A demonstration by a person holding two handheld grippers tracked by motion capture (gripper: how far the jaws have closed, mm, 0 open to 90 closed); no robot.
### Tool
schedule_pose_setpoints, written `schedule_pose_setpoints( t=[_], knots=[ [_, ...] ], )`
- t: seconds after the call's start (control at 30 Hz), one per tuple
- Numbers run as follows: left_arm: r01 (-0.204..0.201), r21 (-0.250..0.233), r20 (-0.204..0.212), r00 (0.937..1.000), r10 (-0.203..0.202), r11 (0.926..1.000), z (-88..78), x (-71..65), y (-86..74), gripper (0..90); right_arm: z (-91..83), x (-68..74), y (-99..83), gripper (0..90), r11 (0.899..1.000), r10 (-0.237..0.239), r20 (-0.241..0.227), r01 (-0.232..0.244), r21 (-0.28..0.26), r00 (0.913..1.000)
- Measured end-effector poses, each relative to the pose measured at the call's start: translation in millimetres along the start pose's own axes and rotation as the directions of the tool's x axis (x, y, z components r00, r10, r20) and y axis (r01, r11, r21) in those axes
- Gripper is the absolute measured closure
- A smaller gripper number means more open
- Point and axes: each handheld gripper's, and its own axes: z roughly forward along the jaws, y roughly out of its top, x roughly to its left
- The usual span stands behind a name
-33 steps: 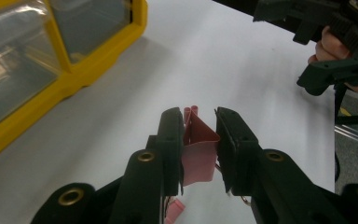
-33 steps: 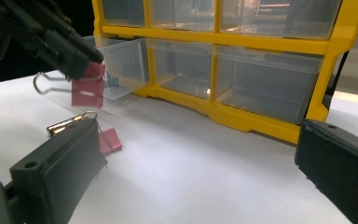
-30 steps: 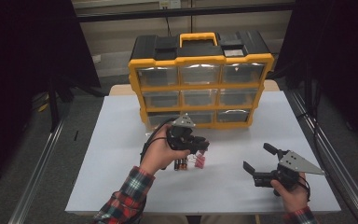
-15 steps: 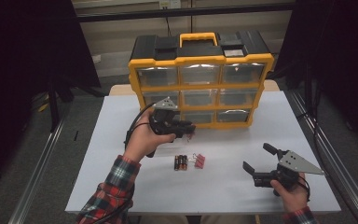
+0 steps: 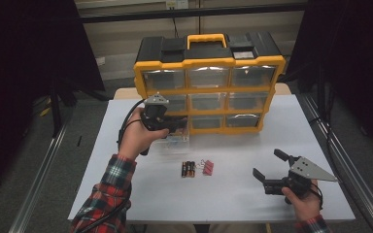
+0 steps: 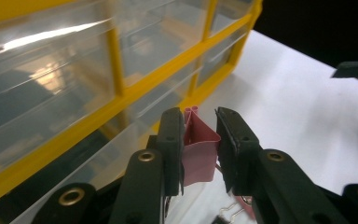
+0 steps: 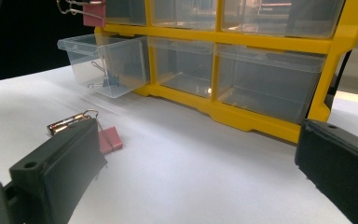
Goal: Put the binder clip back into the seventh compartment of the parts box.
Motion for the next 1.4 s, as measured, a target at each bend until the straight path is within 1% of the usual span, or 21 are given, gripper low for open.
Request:
schedule_pose_setpoints(
  t=[0.1, 0.13, 0.17, 0.2, 0.23, 0.33, 0.37, 0.53, 0.57, 0.7, 0.73, 0.77, 0.9, 0.93, 1.0, 1.03, 1.13, 1.27, 1.3, 1.37, 1.4],
  knots=[
    [0.01, 0.0, -0.011, 0.9999, -0.01, 0.9999, 0.0, 5.7, -3.4, 71.8, 0.3, 0.1, 0.0, 0.0, 1.0, -0.001, -0.002, 0.001, 0.0, 1.0],
    [0.008, -0.006, -0.017, 0.9998, -0.008, 1.0, 0.6, 7.6, -4.7, 71.7, 0.1, 0.1, 0.0, 0.0, 1.0, -0.002, -0.002, 0.002, 0.0, 1.0],
    [0.013, 0.001, -0.03, 0.9995, -0.013, 0.9999, -0.1, 8.9, -5.4, 71.7, 0.0, 0.1, 0.0, 0.0, 1.0, 0.0, -0.001, 0.0, 0.0, 1.0],
    [0.018, -0.002, -0.031, 0.9993, -0.018, 0.9998, 0.2, 10.3, -6.5, 71.7, 0.0, 0.0, -0.1, 0.0, 1.0, 0.001, 0.0, -0.001, 0.0, 1.0],
    [0.013, 0.001, -0.039, 0.9992, -0.013, 0.9999, -0.1, 12.0, -7.3, 71.7, 0.1, -0.1, -0.1, 0.0, 1.0, 0.0, 0.0, 0.0, 0.0, 1.0],
    [0.028, -0.006, -0.043, 0.9987, -0.028, 0.9996, 1.0, 15.3, -10.3, 71.6, 0.6, 0.4, -0.2, 0.0, 1.0, 0.0, -0.003, 0.0, -0.001, 1.0],
    [0.03, 0.003, -0.041, 0.9987, -0.03, 0.9995, 1.2, 16.2, -11.0, 71.6, 0.7, 0.5, -0.2, 0.0, 1.0, 0.001, -0.003, -0.001, 0.0, 1.0],
    [0.027, 0.002, -0.065, 0.9976, -0.026, 0.9996, 4.8, 19.8, -14.8, 71.3, 0.5, 0.5, -0.2, 0.0, 1.0, 0.0, -0.003, 0.0, 0.0, 1.0],
    [0.028, 0.005, -0.058, 0.9979, -0.028, 0.9996, 6.1, 20.5, -15.6, 71.3, 0.5, 0.5, -0.3, 0.0, 1.0, 0.001, -0.003, -0.001, 0.0, 1.0],
    [0.026, 0.016, -0.067, 0.9974, -0.025, 0.9995, 11.1, 19.9, -17.9, 70.7, 0.4, 0.4, -0.2, 0.0, 1.0, 0.0, -0.003, 0.0, 0.0, 1.0],
    [0.023, 0.016, -0.068, 0.9975, -0.022, 0.9996, 12.2, 19.7, -18.4, 69.6, 0.5, 0.3, -0.3, 0.0, 1.0, 0.0, -0.003, 0.0, 0.0, 1.0],
    [0.036, 0.007, -0.058, 0.9977, -0.035, 0.9993, 13.6, 19.2, -19.2, 66.5, 0.5, 0.3, -0.4, 0.0, 1.0, 0.0, -0.004, 0.0, 0.001, 1.0],
    [0.03, 0.01, -0.063, 0.9976, -0.029, 0.9995, 13.1, 17.1, -18.7, 59.9, 0.3, 0.4, -0.3, 0.0, 1.0, -0.002, -0.005, 0.002, 0.001, 1.0],
    [0.04, 0.004, -0.055, 0.9977, -0.039, 0.9992, 13.3, 15.5, -18.8, 58.7, 0.3, 0.4, -0.3, 0.0, 1.0, -0.001, -0.005, 0.001, 0.0, 1.0],
    [0.022, 0.015, -0.051, 0.9985, -0.021, 0.9997, 12.0, 12.6, -18.5, 55.1, 0.3, 0.3, -0.3, 0.0, 1.0, -0.001, -0.005, 0.001, 0.001, 1.0],
    [0.026, 0.006, -0.043, 0.9988, -0.025, 0.9997, 12.1, 10.9, -18.9, 52.3, 0.3, 0.3, -0.3, 0.0, 1.0, -0.002, -0.005, 0.002, 0.001, 1.0],
    [0.031, 0.005, -0.02, 0.9993, -0.031, 0.9995, 11.1, 5.7, -19.6, 46.8, 0.2, 0.4, -0.2, 0.0, 1.0, -0.001, -0.004, 0.001, 0.001, 1.0],
    [0.016, 0.002, 0.006, 0.9999, -0.016, 0.9999, 12.0, -2.8, -21.1, 39.6, 0.1, 0.5, -0.2, 0.0, 1.0, -0.003, -0.003, 0.003, -0.001, 1.0],
    [0.007, 0.01, 0.005, 1.0, -0.007, 0.9999, 11.6, -4.5, -21.1, 37.7, 0.1, 0.5, -0.2, 0.0, 1.0, -0.002, -0.003, 0.002, 0.0, 1.0],
    [-0.005, 0.008, 0.016, 0.9999, 0.005, 1.0, 11.7, -8.0, -21.5, 34.7, 0.1, 0.5, -0.1, 0.0, 1.0, -0.005, -0.003, 0.005, -0.001, 1.0],
    [-0.005, 0.006, 0.019, 0.9998, 0.005, 1.0, 11.8, -9.8, -21.6, 32.9, 0.0, 0.5, -0.1, 0.0, 1.0, -0.004, -0.004, 0.004, -0.002, 1.0]
  ],
)
